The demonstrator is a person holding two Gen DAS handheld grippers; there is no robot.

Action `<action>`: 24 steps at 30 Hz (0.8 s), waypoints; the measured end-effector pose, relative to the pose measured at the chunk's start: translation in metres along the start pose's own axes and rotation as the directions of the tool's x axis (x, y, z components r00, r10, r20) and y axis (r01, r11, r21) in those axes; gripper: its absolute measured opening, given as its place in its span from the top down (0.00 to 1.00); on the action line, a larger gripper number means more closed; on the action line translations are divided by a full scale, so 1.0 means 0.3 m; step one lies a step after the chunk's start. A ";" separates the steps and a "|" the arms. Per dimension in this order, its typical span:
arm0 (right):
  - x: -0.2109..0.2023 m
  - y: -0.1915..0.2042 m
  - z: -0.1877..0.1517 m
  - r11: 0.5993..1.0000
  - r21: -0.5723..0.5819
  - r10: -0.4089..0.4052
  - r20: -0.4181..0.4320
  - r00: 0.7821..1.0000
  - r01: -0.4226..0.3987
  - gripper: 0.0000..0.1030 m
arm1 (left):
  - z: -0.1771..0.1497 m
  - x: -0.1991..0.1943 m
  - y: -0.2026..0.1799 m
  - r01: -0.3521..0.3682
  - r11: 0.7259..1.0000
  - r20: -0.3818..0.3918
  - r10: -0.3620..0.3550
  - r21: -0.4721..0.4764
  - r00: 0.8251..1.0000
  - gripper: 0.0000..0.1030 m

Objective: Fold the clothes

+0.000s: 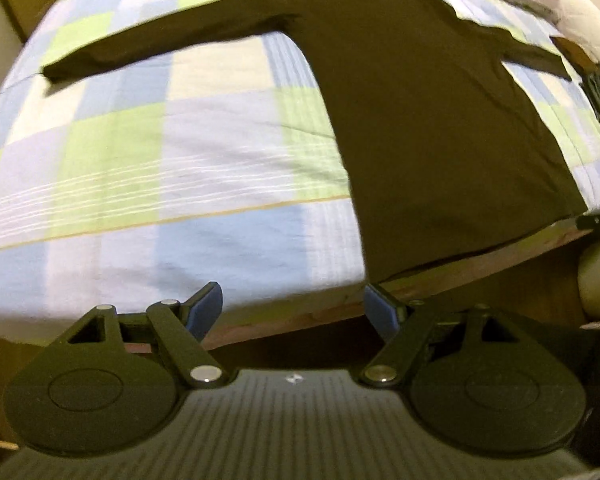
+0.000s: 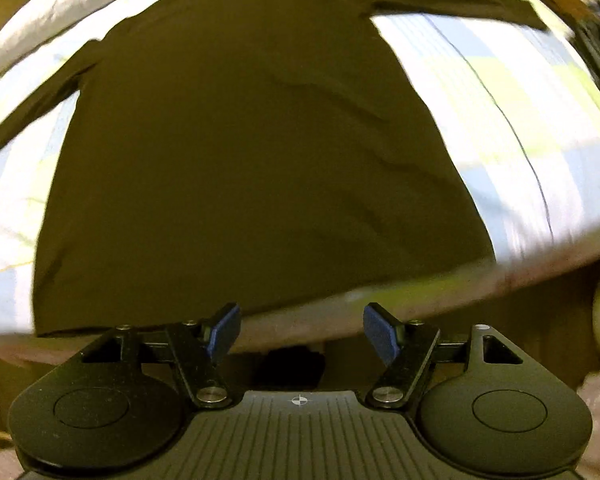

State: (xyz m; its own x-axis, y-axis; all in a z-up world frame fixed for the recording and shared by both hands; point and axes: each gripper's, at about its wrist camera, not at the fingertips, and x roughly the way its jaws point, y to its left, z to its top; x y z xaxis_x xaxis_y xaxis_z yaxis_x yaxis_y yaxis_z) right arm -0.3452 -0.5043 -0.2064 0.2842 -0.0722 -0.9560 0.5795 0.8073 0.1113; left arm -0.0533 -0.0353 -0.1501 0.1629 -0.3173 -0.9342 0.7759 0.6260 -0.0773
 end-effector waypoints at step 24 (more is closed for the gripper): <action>-0.147 0.079 0.213 0.988 -0.157 0.015 0.096 0.995 0.000 0.20 | 0.335 -0.131 -0.160 -0.080 0.996 0.162 0.072 0.045 0.984 0.27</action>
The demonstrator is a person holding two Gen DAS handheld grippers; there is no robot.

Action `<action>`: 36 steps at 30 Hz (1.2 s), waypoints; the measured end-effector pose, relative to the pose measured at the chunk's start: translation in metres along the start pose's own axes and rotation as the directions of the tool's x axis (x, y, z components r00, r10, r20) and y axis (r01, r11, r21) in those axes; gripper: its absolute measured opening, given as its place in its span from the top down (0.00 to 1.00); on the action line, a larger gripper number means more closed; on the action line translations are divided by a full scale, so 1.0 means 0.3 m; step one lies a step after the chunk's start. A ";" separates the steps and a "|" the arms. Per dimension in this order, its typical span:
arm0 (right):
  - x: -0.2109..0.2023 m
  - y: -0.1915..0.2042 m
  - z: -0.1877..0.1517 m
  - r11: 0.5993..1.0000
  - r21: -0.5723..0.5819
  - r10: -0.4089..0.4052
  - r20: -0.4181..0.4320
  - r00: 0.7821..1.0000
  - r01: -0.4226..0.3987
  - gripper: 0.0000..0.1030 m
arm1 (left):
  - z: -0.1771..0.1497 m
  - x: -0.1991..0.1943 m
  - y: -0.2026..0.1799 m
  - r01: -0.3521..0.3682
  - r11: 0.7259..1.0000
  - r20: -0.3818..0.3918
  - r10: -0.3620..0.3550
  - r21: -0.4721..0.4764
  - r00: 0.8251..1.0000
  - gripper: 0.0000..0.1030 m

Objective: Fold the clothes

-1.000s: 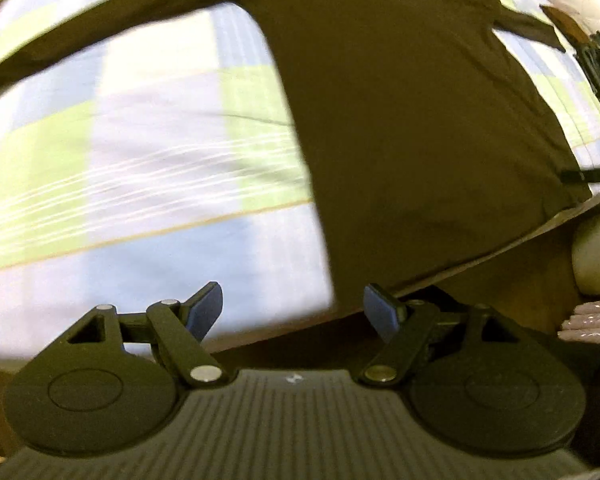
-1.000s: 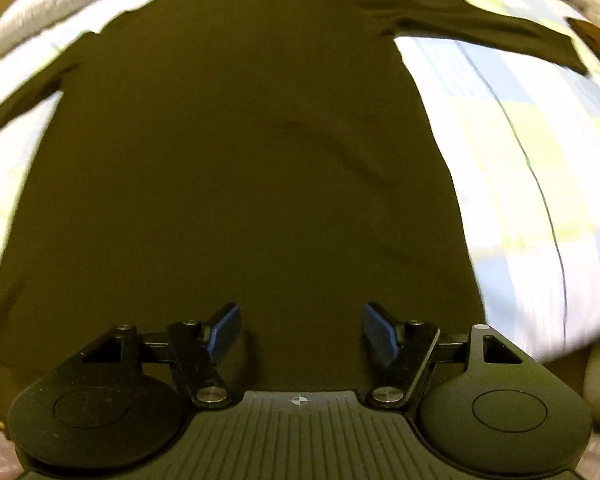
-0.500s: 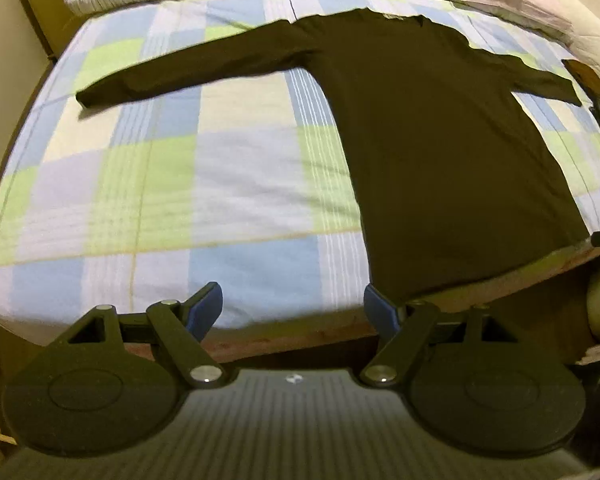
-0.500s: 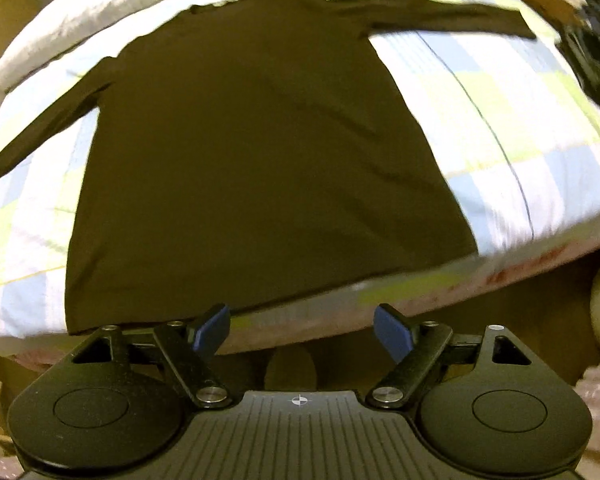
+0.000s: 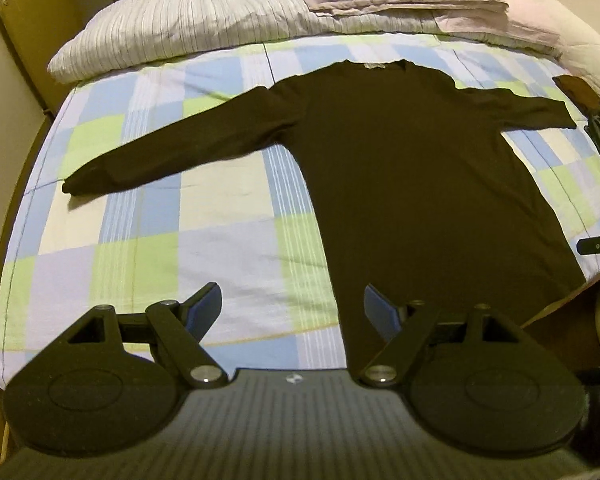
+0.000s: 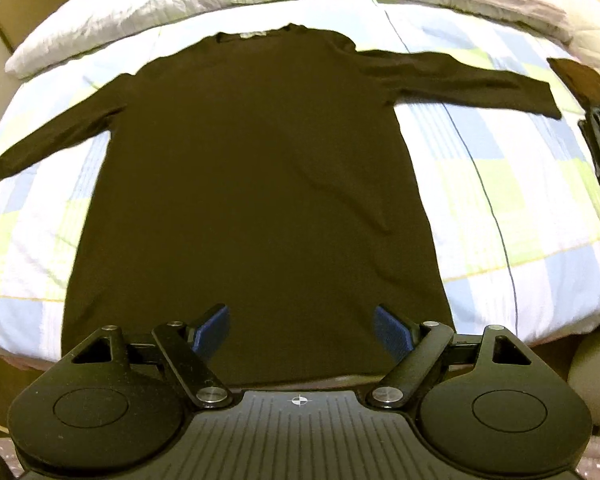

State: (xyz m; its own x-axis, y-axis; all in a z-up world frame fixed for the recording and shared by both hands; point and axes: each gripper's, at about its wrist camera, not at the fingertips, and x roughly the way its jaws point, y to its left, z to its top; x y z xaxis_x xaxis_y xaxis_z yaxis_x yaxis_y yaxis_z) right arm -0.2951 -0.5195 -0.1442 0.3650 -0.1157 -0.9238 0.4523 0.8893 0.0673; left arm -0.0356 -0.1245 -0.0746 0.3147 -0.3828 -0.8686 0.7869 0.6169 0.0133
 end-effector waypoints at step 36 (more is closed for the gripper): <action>0.402 1.697 0.494 0.541 -0.805 0.430 0.015 0.903 -0.244 0.47 | 0.049 0.406 1.158 -0.206 0.978 0.008 0.206 -0.021 0.979 0.26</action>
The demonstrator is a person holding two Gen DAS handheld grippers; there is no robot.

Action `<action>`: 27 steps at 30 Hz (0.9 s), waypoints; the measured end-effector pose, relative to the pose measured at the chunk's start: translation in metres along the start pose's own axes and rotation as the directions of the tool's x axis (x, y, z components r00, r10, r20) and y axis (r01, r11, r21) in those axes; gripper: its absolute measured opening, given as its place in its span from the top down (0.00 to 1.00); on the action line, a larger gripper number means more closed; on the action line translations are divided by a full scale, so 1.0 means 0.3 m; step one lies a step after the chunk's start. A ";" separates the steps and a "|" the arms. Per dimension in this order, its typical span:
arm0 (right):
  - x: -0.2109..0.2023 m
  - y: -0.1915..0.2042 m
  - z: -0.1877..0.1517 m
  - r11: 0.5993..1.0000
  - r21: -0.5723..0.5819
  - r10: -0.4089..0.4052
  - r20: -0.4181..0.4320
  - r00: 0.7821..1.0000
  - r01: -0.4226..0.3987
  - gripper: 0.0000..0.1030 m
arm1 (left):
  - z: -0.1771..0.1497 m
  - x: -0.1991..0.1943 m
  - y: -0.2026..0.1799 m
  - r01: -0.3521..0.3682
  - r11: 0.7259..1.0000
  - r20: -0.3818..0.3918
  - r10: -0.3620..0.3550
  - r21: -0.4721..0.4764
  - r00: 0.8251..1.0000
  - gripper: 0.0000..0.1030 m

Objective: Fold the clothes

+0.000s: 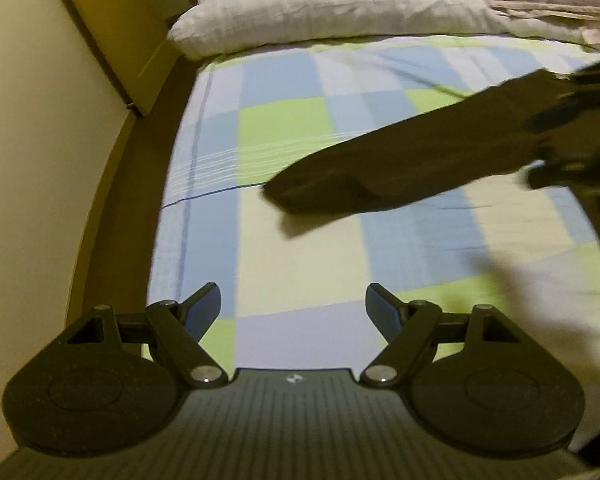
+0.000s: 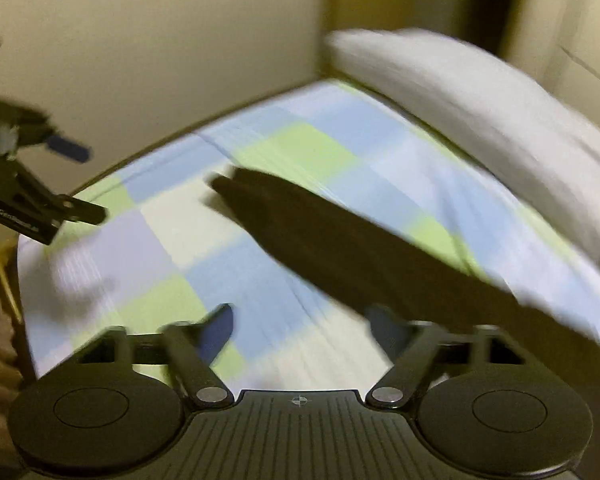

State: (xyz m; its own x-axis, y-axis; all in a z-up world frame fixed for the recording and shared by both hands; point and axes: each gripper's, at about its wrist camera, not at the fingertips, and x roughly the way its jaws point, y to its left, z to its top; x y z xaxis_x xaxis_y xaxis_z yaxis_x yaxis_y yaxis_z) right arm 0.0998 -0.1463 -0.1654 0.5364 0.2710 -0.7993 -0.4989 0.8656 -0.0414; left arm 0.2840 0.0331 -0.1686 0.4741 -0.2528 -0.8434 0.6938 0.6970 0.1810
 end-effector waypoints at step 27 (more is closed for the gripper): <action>-0.184 -0.658 0.064 0.830 0.557 -0.264 0.444 0.856 -0.033 0.96 | 0.074 0.176 -0.228 0.151 0.988 -0.044 -0.150 0.017 0.988 0.26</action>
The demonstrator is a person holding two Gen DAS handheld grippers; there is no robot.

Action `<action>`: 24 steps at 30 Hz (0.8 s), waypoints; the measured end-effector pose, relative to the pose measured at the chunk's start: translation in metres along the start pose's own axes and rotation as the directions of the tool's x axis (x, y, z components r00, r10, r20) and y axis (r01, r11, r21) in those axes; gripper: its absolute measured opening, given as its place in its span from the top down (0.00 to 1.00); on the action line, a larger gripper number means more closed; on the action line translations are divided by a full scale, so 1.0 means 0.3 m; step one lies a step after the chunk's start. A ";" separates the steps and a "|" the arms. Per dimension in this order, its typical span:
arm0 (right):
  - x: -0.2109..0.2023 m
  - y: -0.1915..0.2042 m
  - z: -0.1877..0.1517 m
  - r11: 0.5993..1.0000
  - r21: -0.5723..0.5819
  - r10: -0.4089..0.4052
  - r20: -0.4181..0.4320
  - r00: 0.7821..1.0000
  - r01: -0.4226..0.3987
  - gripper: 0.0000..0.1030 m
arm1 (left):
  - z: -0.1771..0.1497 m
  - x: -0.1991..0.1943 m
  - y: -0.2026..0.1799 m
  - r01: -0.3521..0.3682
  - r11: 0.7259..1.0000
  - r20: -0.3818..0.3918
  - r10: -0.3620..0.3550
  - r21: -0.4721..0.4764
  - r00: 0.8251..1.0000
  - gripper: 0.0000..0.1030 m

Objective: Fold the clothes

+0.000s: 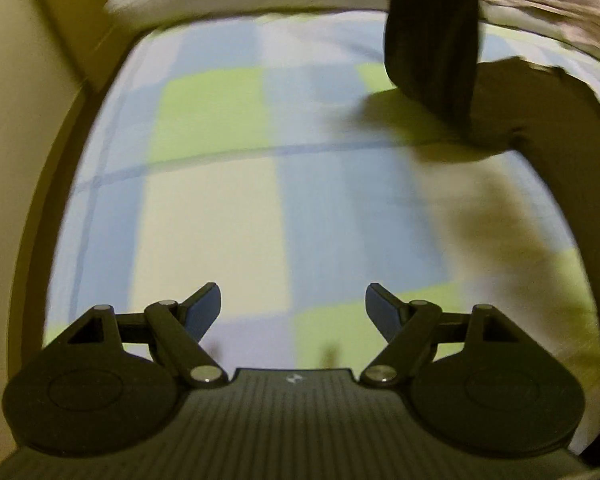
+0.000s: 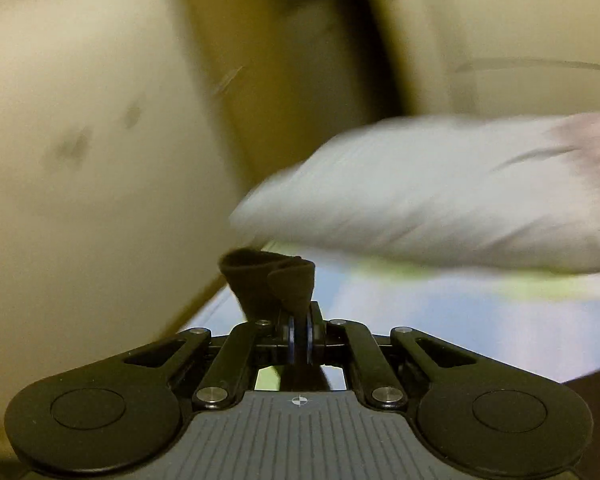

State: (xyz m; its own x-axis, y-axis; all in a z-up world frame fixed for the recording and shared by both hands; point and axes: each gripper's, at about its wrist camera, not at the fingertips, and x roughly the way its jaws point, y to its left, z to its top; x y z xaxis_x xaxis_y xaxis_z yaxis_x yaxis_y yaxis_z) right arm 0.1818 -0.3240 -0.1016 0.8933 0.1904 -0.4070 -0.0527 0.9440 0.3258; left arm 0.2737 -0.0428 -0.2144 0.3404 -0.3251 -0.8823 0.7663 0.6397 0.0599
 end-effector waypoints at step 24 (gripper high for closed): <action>-0.818 -1.427 -0.300 0.698 0.672 -0.313 -0.023 0.949 0.246 0.96 | 0.267 0.015 -1.018 0.087 0.974 -0.035 -0.081 0.208 0.996 0.26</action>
State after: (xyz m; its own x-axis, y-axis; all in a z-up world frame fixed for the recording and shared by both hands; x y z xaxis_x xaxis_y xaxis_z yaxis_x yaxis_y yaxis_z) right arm -0.0549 -0.7505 -0.2179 0.8544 -0.1085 -0.5082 0.4834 0.5246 0.7008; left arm 0.0848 -0.2955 -0.1993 0.2580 -0.3515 -0.8999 0.8895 0.4499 0.0792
